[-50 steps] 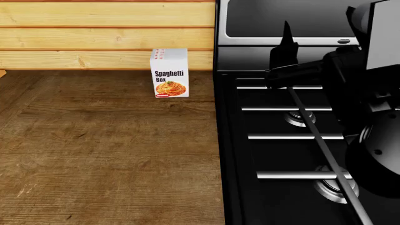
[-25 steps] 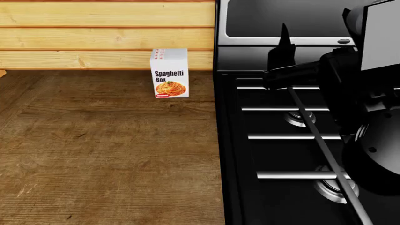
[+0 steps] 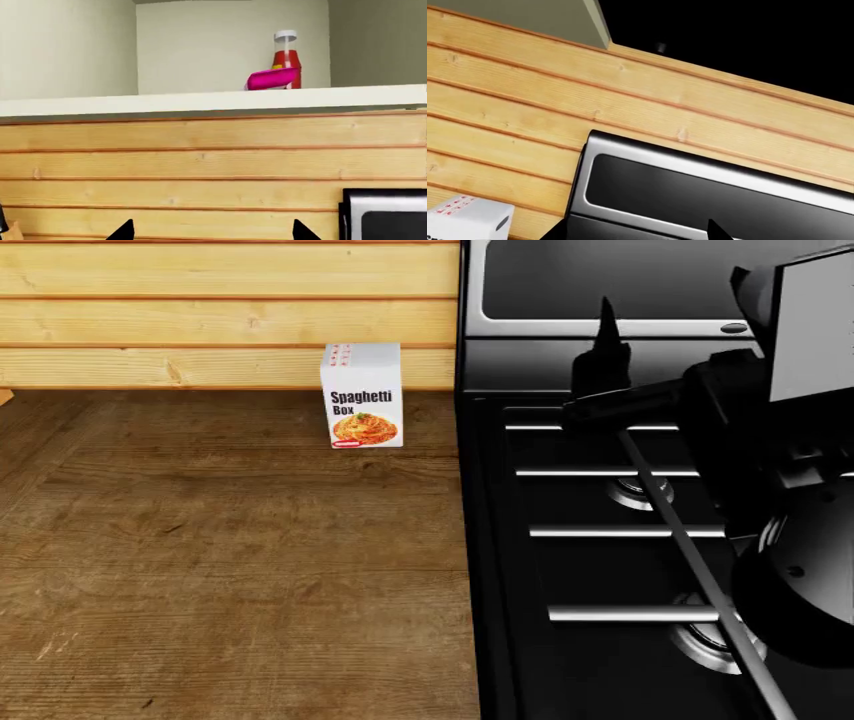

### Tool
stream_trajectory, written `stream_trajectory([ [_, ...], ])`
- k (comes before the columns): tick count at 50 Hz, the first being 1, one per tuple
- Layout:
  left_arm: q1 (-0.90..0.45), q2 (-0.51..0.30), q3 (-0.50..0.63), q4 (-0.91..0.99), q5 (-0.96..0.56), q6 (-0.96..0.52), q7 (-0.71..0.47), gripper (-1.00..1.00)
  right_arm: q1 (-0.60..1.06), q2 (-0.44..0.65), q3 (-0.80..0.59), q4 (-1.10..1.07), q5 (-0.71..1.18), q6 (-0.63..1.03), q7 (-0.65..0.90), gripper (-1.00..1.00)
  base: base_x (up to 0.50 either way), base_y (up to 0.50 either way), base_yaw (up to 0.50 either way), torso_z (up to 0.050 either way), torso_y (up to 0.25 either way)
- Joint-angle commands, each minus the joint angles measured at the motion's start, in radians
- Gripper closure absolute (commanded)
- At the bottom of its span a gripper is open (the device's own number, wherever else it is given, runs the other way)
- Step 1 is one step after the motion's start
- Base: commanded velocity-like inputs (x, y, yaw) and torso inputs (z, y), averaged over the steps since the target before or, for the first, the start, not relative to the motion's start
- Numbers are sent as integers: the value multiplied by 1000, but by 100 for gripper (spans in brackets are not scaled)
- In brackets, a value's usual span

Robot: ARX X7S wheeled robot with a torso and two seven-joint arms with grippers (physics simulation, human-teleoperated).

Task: Pick the salsa and bar from the counter and place them in the cabinets closest to them.

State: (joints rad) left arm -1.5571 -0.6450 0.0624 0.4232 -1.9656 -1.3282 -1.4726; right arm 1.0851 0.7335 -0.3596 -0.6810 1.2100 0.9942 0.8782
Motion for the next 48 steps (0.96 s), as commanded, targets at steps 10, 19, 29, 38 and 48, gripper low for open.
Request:
stream_trajectory([
  [10,366,45,-76,129,144,36,131,-100,-1,-11,-23,22,-33,-13,-25,-100,0,0,0,0,0],
  [19,507,102,-100,134,378,58,332,-100,-41,-1,-21,5,-49,-31,-10,-100,0,0,0,0,0],
  [29,604,118,-69,138,536,99,459,-100,-75,23,-8,-47,-20,-23,42,-100,0,0,0,0,0],
  [38,647,127,-36,131,618,131,508,-100,-83,65,42,-108,93,-9,120,-100,0,0,0,0,0],
  [48,737,81,-80,155,611,153,524,-100,-138,97,72,-137,90,-39,137,-100,0,0,0,0,0],
])
